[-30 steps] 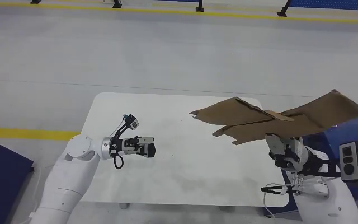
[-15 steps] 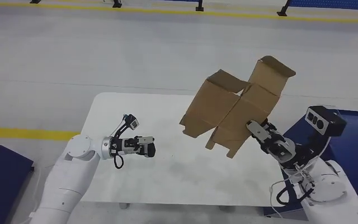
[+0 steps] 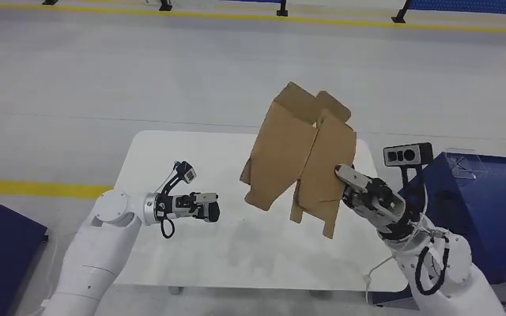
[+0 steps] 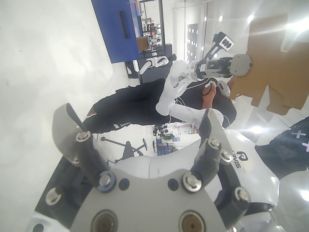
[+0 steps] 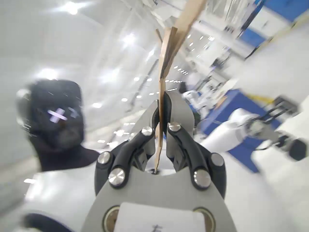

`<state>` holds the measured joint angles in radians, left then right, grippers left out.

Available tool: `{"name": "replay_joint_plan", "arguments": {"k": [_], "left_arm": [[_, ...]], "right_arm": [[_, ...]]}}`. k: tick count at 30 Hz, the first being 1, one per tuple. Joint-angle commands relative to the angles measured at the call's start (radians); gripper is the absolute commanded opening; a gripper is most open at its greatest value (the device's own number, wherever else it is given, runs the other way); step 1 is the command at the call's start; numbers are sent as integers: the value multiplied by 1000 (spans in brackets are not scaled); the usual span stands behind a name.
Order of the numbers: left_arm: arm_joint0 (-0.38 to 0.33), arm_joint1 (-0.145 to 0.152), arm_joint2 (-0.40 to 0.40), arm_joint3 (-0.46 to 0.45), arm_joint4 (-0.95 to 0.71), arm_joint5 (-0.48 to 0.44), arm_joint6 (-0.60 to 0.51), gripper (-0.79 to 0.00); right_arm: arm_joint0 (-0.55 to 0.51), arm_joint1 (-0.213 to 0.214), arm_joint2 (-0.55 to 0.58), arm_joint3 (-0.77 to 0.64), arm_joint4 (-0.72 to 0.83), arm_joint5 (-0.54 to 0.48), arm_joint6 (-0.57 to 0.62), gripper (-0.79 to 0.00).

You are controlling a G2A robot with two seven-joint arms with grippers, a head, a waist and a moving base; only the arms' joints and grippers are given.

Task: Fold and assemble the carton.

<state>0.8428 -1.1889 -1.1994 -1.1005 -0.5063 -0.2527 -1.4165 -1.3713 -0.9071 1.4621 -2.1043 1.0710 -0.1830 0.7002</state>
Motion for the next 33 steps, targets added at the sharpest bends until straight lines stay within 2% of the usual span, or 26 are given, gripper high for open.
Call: {"name": "replay_joint_plan", "arguments": {"k": [1,5,8,12,16,18,19,22,25,27,29,33], "left_arm": [[0,0,0,0,0,0,0,0],[0,0,0,0,0,0,0,0],[0,0,0,0,0,0,0,0],[0,0,0,0,0,0,0,0],[0,0,0,0,0,0,0,0],[0,0,0,0,0,0,0,0],[0,0,0,0,0,0,0,0],[0,0,0,0,0,0,0,0],[0,0,0,0,0,0,0,0],[0,0,0,0,0,0,0,0],[6,4,-11,-19,35,-13,55,0],[5,16,-60,-49,-27,61,45,0]], "right_arm": [[5,-7,-37,5,527,219,69,-785],[11,-17,-98,5,957,572,162,-785],[-2,-24,-145,10,1242,729,100,-785],[4,-27,-192,20,1441,823,-91,-785],[23,-31,-196,29,1434,825,-192,-785],[34,-34,-168,29,1350,792,-179,-785],[44,-35,-139,26,1253,748,-163,-785],[59,-33,-68,22,714,566,-61,-785],[53,-30,-54,92,274,357,76,-785],[61,-26,-42,129,66,264,125,-785],[64,-21,-36,175,-126,189,172,-785],[67,-6,-29,256,-502,113,238,-785]]}}
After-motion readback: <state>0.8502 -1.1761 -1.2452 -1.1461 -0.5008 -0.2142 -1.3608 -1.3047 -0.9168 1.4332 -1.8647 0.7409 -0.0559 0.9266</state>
